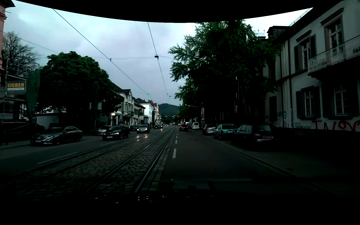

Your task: Follow the waypoints while adhering to traffic rules and regulations

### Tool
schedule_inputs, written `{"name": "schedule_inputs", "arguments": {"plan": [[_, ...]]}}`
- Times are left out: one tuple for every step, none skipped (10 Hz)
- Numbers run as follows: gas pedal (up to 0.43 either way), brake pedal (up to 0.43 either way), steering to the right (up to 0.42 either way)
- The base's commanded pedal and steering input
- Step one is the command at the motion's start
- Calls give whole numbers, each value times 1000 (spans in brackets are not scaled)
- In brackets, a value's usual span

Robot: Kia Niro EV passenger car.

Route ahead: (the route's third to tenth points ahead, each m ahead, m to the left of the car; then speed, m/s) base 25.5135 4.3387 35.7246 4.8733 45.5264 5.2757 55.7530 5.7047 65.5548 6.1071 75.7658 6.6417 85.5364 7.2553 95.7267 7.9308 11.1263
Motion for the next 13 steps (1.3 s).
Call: {"name": "schedule_inputs", "arguments": {"plan": [[0,0,-2],[0,0,0],[0,0,0],[0,0,-1],[0,0,-5],[0,0,-7],[0,0,-6],[0,0,-5],[0,0,-5],[0,0,-5],[0,0,-5],[0,0,-5],[0,0,-5]]}}
